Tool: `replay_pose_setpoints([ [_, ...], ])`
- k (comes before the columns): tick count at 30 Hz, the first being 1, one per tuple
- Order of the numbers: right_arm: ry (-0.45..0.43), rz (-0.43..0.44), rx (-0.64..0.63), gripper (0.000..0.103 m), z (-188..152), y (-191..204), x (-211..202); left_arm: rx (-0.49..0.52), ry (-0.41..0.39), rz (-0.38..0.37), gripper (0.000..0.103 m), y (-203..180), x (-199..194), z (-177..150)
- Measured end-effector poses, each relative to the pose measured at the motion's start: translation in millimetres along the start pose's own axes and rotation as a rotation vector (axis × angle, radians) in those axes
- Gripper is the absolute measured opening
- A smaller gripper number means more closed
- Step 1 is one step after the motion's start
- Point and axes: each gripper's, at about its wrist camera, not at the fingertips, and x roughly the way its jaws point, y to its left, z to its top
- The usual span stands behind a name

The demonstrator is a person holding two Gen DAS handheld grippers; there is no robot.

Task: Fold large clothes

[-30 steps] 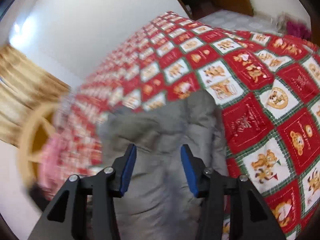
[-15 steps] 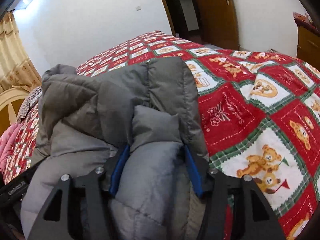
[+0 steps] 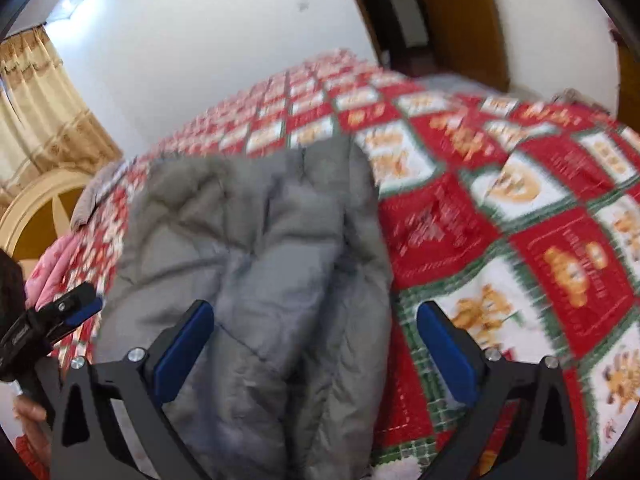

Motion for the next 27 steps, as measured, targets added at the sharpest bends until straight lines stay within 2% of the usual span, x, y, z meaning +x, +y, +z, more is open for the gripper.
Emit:
replay_pose_setpoints([
  [2,0.041,0.044,-0.006,0.103,-4,1,12,-0.038,0.062,-0.033,0.098,7,22,-9],
  [6,0.070,0.082,-0.025,0.103,-4,5,26,-0.160,0.088,-0.181,0.098,27,32,-18],
  [7,0.084,0.101,-0.025,0.103,-4,5,32,-0.159,0.085,-0.202,0.098,29,33,-17],
  [9,0.077,0.123,-0.028,0.103,-5,4,38,-0.117,0.076,-0.199,0.098,23,35,-17],
  [11,0.061,0.121,-0.034,0.103,-5,7,43,-0.059,0.056,-0.190,0.098,14,40,-17],
  [15,0.064,0.094,-0.085,0.102,-10,24,45,-0.016,0.037,-0.196,0.098,10,43,-19],
  [16,0.070,0.106,-0.097,0.093,-12,28,43,-0.010,0.035,-0.198,0.094,10,42,-20],
  [17,0.073,0.129,-0.092,0.085,-13,27,42,-0.004,0.037,-0.207,0.083,12,43,-20],
  [19,0.084,0.159,-0.074,0.068,-20,30,37,-0.017,0.038,-0.232,0.070,14,36,-25],
  [24,0.119,0.207,-0.082,0.043,-44,48,11,-0.071,0.021,-0.254,0.062,14,2,-50],
  [27,0.125,0.251,-0.075,0.038,-61,55,-15,-0.104,0.009,-0.289,0.062,12,-23,-66],
])
